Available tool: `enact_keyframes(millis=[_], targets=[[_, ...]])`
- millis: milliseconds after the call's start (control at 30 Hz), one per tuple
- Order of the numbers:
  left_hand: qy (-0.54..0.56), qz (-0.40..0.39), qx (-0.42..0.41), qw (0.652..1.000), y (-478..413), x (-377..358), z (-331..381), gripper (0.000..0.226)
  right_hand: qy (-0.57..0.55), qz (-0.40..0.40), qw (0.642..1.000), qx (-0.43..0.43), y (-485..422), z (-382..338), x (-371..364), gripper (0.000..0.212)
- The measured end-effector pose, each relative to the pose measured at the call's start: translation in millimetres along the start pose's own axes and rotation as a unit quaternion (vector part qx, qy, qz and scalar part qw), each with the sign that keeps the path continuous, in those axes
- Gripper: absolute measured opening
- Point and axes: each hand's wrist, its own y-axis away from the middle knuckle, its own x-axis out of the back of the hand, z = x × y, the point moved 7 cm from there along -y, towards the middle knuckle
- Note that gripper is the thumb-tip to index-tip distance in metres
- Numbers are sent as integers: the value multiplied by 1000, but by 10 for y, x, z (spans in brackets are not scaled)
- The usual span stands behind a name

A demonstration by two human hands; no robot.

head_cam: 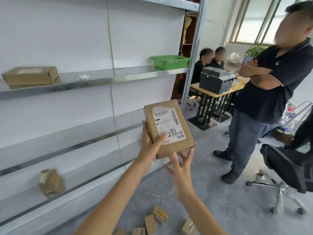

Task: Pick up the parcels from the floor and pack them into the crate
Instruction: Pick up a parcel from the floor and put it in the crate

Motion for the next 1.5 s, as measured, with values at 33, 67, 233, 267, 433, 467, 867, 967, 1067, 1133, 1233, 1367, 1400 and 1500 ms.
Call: enact_keyframes(millis=[33, 67, 233, 267, 433, 467, 867, 967, 1067, 1133, 1233, 1367, 1400, 1500], targets=[[-2, 1, -4, 1000, 11, 59, 22, 75, 8, -3, 1000, -1, -13, -18, 24, 92], [-4, 0, -6, 1000, 32, 115, 55, 66, 15, -8, 1000, -1, -39, -60, 51, 90], [-50, -44, -15, 998, 119, 257, 75, 83, 66, -91, 994, 13, -295, -230, 65, 65], [-62, -49, -21, 997, 128, 270, 75, 83, 76, -109, 991, 17, -313, -235, 8, 65], [-68, -36, -14, 997, 165, 412, 143, 67, 58, -152, 987, -8, -232, -156, -243, 66], [-66, -33, -5, 997, 180, 438, 150, 64, 50, -157, 986, -18, -212, -137, -268, 66], [-121, 99, 14, 988, 749, 529, 182, 71, 16, -236, 969, -75, -50, -101, -203, 40], [-128, 148, 13, 981, 1018, 526, 122, 63, 17, -280, 956, -88, 89, -66, -172, 41], [-135, 204, 13, 970, 1366, 539, 89, 55, 33, -339, 937, -82, 284, -29, -180, 49], [-142, 249, 20, 958, 1634, 598, 94, 54, 42, -369, 924, -91, 440, 16, -214, 54], [-143, 303, 25, 942, 2095, 682, 171, 55, 42, -416, 903, -98, 746, 79, -320, 56], [-156, 360, 26, 919, 2736, 832, 290, 59, 39, -475, 873, -107, 1244, 108, -553, 57], [-160, 377, 29, 912, 2918, 878, 311, 60, 37, -486, 866, -110, 1383, 112, -620, 57], [-172, 422, 33, 890, 3521, 1019, 392, 62, 34, -525, 843, -114, 1890, 134, -823, 59]])
